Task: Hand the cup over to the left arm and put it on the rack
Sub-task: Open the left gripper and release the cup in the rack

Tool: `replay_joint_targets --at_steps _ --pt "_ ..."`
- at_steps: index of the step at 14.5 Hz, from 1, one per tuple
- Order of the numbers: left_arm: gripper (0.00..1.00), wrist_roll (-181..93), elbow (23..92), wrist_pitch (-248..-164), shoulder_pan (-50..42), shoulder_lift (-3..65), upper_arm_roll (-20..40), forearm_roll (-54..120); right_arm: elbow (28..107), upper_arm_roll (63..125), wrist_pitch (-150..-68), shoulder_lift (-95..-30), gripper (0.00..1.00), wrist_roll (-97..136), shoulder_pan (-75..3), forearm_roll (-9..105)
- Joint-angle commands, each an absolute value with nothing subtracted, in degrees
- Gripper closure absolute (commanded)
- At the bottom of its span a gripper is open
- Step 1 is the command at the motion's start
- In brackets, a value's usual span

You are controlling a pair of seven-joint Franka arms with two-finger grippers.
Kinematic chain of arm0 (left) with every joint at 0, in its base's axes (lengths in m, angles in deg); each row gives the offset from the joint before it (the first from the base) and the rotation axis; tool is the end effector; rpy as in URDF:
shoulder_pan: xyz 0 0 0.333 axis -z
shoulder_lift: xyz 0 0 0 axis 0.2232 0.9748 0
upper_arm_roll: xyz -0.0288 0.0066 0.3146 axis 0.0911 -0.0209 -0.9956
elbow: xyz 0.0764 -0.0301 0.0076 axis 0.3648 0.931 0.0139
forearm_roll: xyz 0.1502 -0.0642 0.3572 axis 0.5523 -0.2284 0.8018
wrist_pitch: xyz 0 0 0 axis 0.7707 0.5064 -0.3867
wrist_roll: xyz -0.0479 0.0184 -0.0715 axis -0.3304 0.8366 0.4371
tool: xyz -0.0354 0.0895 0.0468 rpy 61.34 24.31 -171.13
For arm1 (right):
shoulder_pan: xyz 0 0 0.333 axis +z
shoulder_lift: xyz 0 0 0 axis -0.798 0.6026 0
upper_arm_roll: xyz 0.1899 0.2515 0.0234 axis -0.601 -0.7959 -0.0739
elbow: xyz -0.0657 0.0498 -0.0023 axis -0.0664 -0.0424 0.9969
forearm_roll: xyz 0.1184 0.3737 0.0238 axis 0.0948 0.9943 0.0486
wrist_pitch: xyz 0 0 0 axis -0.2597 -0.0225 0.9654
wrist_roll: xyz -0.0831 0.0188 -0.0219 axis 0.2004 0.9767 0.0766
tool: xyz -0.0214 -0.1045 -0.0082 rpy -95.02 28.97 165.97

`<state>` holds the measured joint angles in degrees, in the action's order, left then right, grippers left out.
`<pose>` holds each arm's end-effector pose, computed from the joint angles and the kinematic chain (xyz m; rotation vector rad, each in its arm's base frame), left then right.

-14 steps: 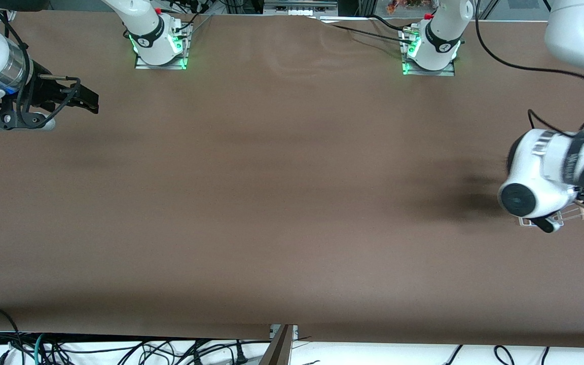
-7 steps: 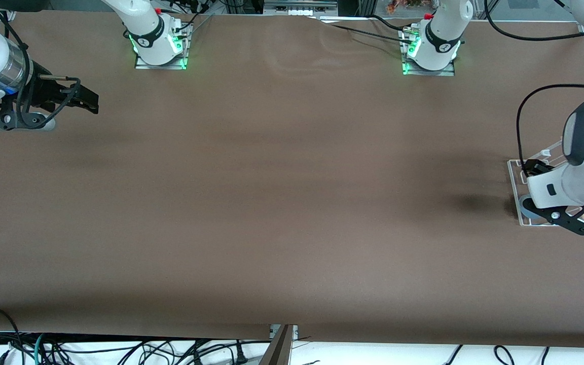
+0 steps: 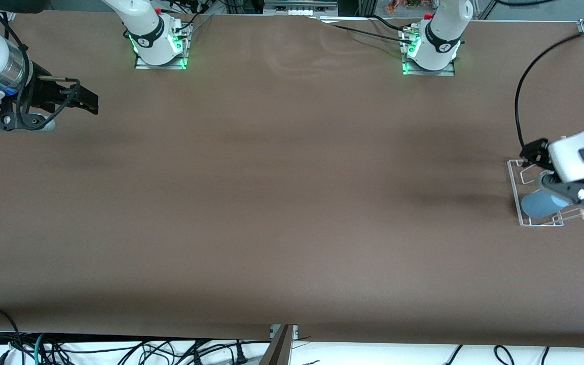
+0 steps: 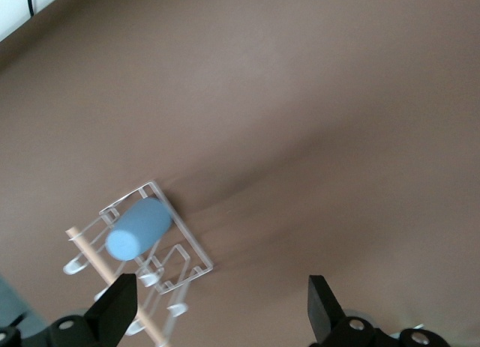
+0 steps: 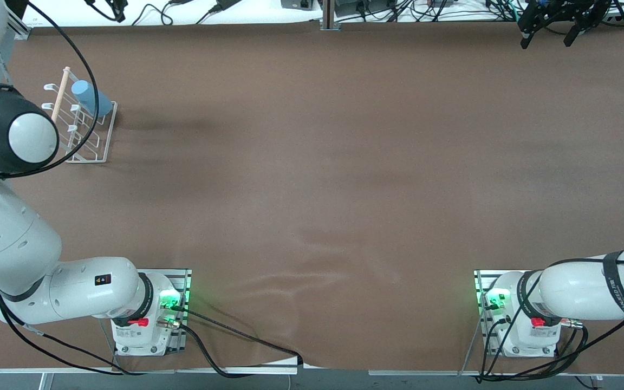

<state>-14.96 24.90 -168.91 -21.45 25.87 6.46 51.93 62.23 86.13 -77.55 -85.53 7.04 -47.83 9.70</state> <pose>0.6402 -0.0170 0.5889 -2.9808 0.7156 0.1933 0.5361 0.0664 0.5832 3.0797 -0.0045 -0.2657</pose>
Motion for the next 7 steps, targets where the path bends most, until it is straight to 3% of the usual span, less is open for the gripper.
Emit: replay_joint_targets --at_steps 1,4,7 --pt "0.0 -28.2 44.9 -180.3 -18.4 11.6 -0.9 42.1 61.2 86.1 -77.2 -85.2 0.01 6.9 -47.8 9.5" --pt "0.0 -37.2 55.0 -187.8 -14.0 6.3 -3.8 42.0 61.2 86.1 -77.2 -85.2 0.01 6.9 -47.8 9.5" --pt "0.0 -37.2 55.6 -187.8 -12.5 5.9 -5.5 42.6 61.2 86.2 -77.1 -85.2 0.01 6.9 -47.8 9.5"
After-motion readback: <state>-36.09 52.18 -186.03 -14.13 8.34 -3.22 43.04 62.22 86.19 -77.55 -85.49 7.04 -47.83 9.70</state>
